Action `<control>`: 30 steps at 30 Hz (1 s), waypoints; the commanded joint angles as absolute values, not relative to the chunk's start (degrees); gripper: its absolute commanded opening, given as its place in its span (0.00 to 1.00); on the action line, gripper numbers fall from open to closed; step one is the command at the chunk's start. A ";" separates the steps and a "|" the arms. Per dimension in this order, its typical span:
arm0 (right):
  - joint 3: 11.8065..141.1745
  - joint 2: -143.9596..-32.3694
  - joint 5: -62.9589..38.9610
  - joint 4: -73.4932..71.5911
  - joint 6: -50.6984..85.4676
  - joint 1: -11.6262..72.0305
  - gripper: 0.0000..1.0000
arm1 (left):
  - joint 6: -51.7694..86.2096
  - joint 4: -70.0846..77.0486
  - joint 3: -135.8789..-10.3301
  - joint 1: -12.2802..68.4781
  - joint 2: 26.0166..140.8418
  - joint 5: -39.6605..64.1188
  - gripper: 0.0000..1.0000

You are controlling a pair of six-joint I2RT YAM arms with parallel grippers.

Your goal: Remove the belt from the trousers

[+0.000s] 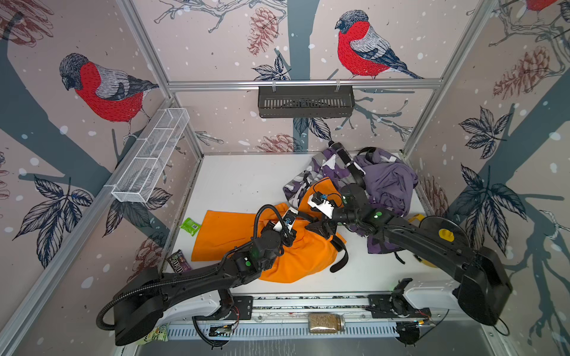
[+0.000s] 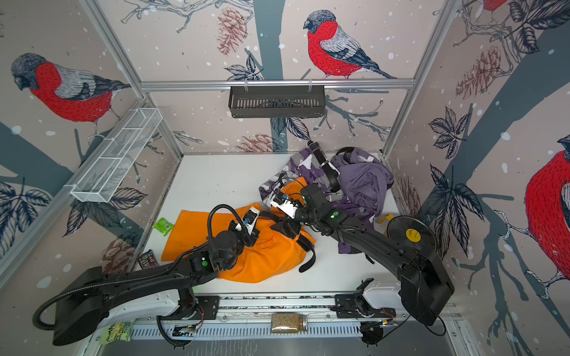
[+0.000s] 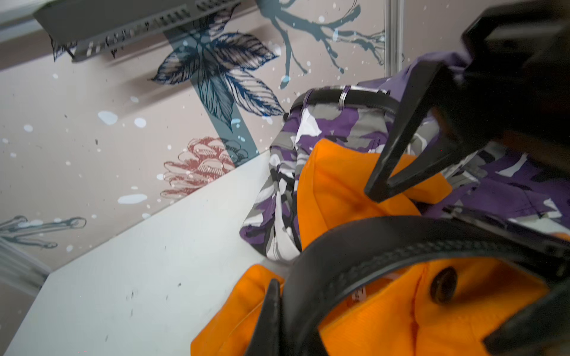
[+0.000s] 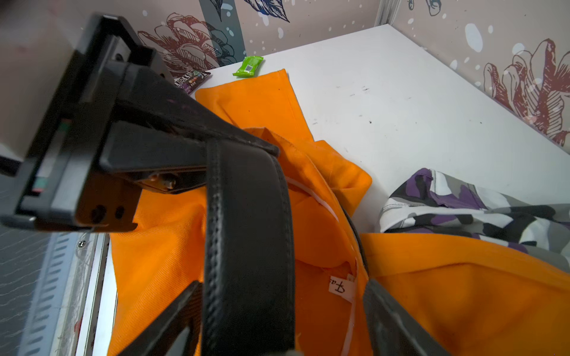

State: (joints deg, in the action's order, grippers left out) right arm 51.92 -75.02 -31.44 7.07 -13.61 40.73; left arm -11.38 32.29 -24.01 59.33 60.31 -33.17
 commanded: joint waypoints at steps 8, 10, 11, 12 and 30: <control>50.30 -73.11 -35.29 5.07 -11.64 38.34 0.84 | -16.79 43.03 -26.44 58.02 61.78 -29.36 0.00; 48.66 -72.03 -35.35 3.43 -9.96 37.97 0.85 | -16.79 42.51 -26.34 57.91 61.69 -29.70 0.00; 48.02 -70.32 -34.95 2.94 -9.07 37.97 0.85 | -16.70 42.27 -26.24 57.92 61.62 -29.96 0.00; 47.54 -69.64 -34.83 2.50 -8.19 37.97 0.85 | -16.61 42.28 -26.07 57.85 61.40 -29.97 0.00; 46.04 -69.90 -30.45 -0.59 -5.89 40.96 0.75 | -15.82 40.80 -26.22 57.84 61.04 -30.40 0.00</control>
